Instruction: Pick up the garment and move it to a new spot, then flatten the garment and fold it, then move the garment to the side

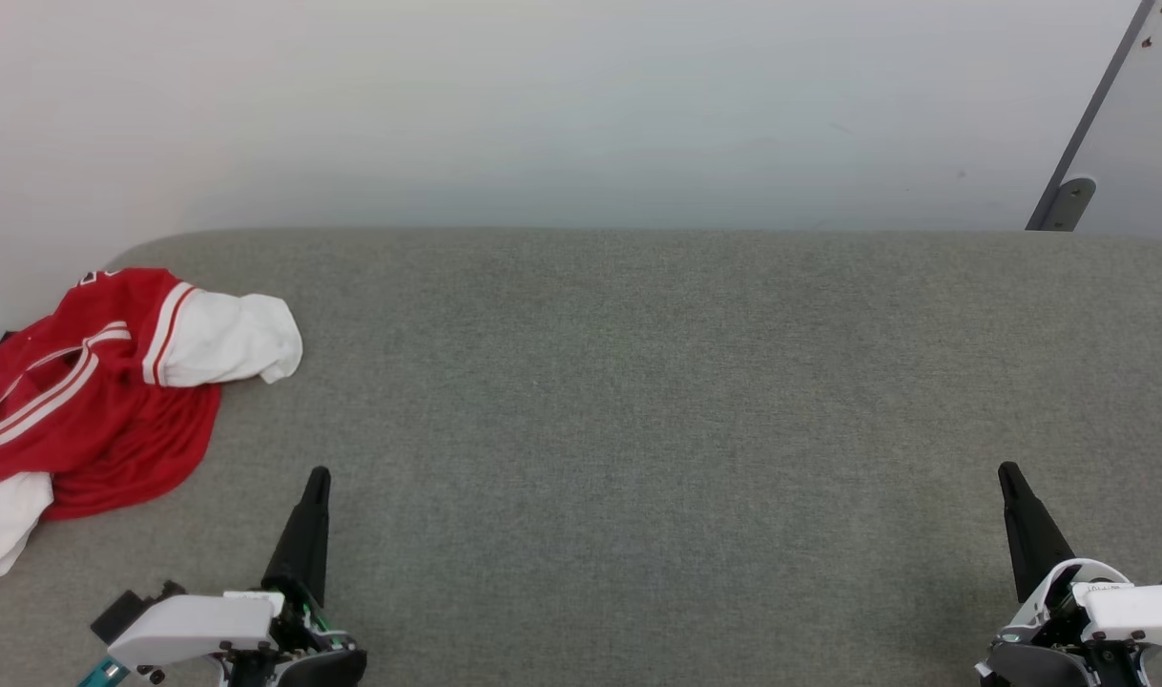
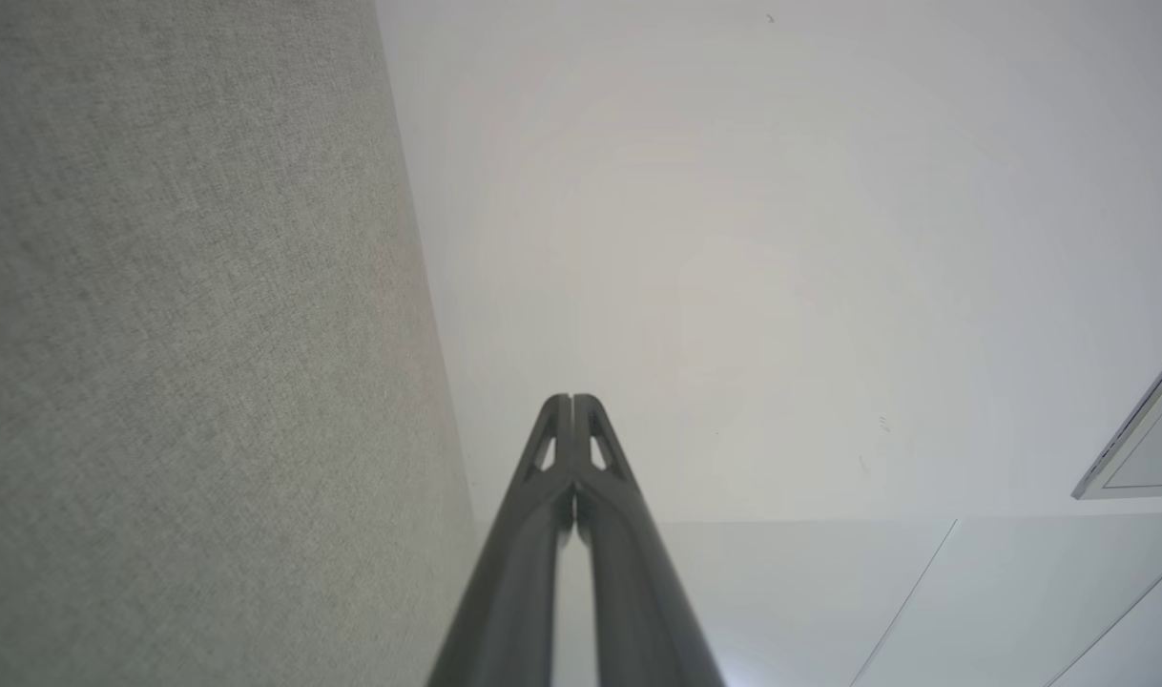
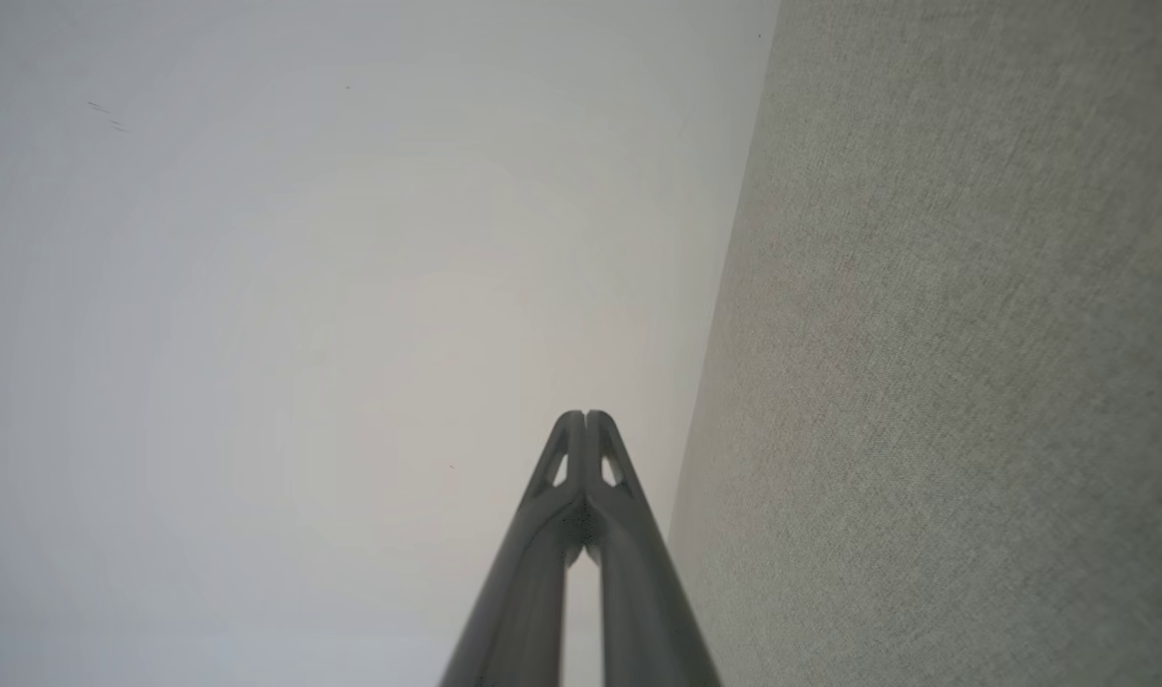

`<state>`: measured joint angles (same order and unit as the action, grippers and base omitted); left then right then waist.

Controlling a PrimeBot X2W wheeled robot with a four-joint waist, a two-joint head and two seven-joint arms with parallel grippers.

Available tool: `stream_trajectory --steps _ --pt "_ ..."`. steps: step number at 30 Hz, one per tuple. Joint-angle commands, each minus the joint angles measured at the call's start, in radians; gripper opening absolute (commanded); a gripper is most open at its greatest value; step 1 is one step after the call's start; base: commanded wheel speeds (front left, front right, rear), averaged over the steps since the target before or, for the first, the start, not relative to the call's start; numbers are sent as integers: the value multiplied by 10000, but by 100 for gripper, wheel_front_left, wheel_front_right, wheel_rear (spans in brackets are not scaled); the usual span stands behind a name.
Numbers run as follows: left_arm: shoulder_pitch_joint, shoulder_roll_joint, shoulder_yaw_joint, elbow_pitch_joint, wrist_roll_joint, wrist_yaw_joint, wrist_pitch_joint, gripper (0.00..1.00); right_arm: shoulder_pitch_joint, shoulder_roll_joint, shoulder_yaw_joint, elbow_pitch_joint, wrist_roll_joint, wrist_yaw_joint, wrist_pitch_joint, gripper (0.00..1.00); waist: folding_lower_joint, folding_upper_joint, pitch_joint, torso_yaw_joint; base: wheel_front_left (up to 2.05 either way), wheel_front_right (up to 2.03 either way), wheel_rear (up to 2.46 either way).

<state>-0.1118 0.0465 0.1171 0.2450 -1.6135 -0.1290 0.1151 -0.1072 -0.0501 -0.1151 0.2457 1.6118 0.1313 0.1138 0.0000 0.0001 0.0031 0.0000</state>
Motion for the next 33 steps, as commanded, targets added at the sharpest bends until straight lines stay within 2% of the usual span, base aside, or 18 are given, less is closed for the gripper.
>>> stream_trajectory --steps 1,14,15,21,33 --pt "93 10 10 -21 11 -50 8 0 -18 26 13 -23 27 -11 -23 0 0 -1 0 0 0 0 0" --pt "93 10 8 -21 11 -50 8 0 -18 26 14 -23 27 -11 -23 0 0 -1 0 0 0 0 0" --pt "1 0 0 0 0 0 0 100 0 0 0 0 0 0 0 100 0 -1 0 0 0 0 0" --pt "363 -116 -71 475 -5 27 -35 100 350 46 9 477 -6 0 -14 100 0 -1 -1 -1 0 0 0" --pt "297 -44 -690 -21 -6 305 -552 100 338 -2 258 140 -191 -1 -368 100 0 -1 -10 -4 0 0 0"
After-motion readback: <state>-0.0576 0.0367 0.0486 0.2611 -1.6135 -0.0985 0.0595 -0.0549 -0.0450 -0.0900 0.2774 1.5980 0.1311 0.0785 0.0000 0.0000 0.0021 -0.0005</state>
